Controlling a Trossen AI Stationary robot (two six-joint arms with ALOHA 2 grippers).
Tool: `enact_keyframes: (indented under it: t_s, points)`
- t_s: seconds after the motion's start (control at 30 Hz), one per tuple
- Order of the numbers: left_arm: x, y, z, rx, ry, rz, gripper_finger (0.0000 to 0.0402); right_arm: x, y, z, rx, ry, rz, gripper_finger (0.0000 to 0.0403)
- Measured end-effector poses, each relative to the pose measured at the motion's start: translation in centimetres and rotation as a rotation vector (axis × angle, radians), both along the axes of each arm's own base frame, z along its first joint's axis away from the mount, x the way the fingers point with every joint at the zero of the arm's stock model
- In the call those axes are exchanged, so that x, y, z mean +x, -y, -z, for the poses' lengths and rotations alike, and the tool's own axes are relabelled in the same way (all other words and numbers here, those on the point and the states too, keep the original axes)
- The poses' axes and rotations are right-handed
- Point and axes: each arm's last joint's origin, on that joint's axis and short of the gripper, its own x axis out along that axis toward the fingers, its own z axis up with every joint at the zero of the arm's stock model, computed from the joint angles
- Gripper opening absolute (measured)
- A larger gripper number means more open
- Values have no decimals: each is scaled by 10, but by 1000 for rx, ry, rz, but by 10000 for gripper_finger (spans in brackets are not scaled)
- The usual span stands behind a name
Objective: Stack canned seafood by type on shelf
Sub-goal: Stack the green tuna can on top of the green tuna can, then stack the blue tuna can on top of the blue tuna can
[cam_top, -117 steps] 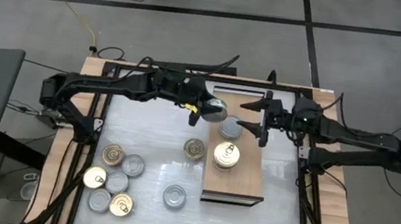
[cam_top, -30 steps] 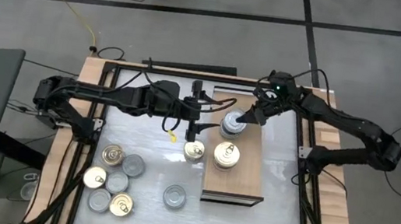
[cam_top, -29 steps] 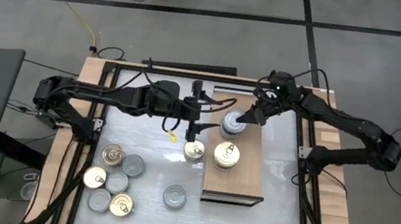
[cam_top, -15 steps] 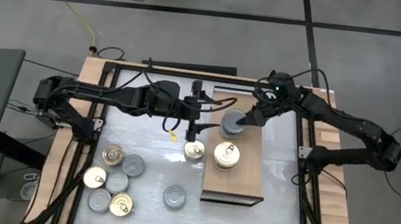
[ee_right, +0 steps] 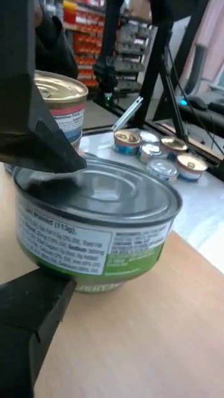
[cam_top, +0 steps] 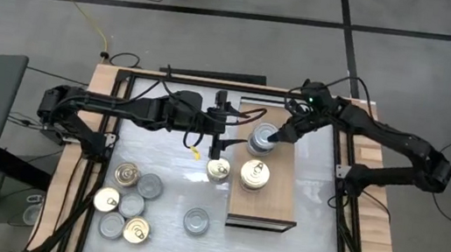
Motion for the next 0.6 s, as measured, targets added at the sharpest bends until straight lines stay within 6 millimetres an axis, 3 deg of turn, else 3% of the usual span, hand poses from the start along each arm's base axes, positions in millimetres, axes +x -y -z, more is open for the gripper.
enact_keyframes:
  t_s: [0.4,0.6]
  points:
    - [0,-1,-1,13,5,-35,290,3,-3,-28,-135,-72,9,276]
    - [0,-1,0,14,-1,-34,290,-1,-2,-24,-150,-176,46,276]
